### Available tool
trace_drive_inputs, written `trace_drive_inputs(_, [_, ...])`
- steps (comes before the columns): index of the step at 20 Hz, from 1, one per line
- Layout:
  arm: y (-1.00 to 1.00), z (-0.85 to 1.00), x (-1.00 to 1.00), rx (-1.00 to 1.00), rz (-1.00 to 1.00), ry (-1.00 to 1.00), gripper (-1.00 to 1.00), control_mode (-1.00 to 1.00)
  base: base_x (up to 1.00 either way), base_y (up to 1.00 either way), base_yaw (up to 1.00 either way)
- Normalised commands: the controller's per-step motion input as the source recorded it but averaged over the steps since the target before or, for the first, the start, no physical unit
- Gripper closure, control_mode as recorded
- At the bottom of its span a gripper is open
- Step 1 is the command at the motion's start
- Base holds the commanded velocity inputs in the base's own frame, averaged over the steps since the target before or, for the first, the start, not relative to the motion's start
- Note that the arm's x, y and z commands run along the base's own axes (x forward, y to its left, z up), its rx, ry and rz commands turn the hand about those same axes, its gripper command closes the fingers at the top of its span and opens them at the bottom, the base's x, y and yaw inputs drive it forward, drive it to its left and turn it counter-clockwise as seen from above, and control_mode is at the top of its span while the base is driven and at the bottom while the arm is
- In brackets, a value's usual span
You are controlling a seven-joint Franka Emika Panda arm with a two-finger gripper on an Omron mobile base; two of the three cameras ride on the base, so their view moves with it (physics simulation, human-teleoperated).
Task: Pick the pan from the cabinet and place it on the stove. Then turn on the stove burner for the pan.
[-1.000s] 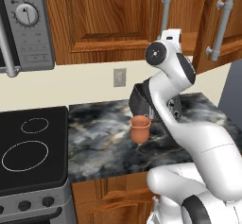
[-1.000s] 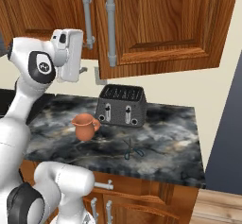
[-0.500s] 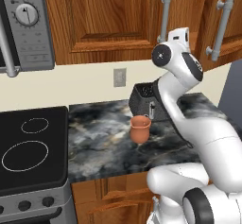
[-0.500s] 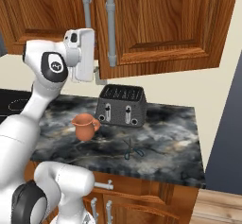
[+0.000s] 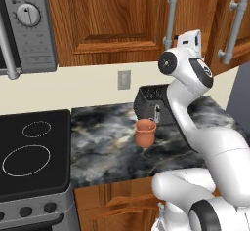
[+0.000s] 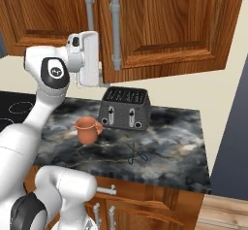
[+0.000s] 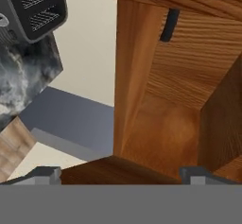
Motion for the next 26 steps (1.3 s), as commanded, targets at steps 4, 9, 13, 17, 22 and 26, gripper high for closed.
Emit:
trace_drive_inputs(4, [-0.64, 0.0, -0.34, -0.05, -0.07, 0.0, -1.0, -1.0, 0.0, 0.0, 0.0])
trace_drive_inputs(9, [-0.84, 0.0, -0.39, -0.01, -0.08, 0.05, -1.0, -1.0, 0.0, 0.0, 0.0])
trace_drive_inputs(13, [-0.94, 0.0, -0.53, 0.0, -0.1, 0.05, -1.0, -1.0, 0.0, 0.0, 0.0])
trace_drive_inputs(17, [-0.99, 0.0, -0.73, 0.0, -0.11, 0.01, -1.0, -1.0, 0.0, 0.0, 0.0])
trace_drive_inputs(22, [-1.0, 0.0, -0.92, 0.0, -0.12, 0.0, -1.0, -1.0, 0.0, 0.0, 0.0])
trace_drive_inputs(26, [-1.0, 0.0, -0.98, 0.0, -0.13, 0.0, -1.0, -1.0, 0.0, 0.0, 0.0])
